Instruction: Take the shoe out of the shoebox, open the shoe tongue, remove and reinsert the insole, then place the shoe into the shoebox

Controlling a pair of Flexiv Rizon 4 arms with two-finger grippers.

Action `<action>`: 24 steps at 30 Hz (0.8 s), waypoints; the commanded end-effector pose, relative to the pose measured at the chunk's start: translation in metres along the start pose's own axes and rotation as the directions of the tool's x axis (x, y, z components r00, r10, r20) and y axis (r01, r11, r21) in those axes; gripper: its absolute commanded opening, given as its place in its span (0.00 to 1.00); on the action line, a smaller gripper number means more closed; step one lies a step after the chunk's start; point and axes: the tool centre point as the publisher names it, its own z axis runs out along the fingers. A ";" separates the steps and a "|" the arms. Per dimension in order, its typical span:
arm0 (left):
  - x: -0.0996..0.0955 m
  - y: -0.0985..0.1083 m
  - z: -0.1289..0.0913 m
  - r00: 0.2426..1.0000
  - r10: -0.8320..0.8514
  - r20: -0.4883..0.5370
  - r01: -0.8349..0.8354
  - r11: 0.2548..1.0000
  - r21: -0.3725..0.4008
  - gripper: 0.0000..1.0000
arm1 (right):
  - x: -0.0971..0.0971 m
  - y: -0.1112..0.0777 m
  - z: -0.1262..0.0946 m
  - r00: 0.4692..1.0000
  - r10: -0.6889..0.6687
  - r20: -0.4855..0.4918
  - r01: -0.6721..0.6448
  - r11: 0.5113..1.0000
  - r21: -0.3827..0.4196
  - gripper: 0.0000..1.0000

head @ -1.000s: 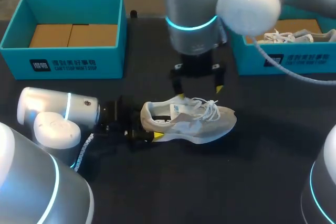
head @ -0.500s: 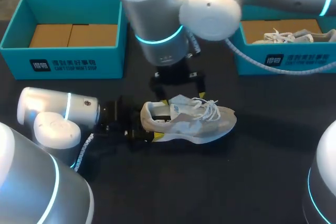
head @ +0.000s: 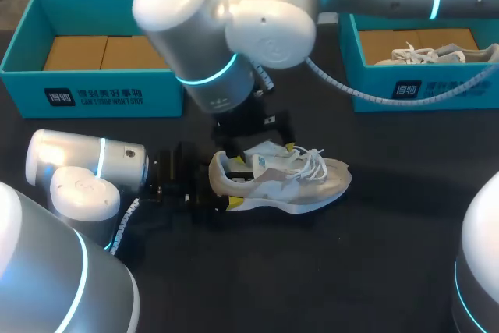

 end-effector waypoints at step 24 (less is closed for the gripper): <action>-0.002 0.000 0.002 1.000 -0.001 -0.001 0.001 1.000 -0.003 0.00 | 0.010 -0.004 0.053 0.986 0.058 0.154 -0.063 0.998 0.029 1.00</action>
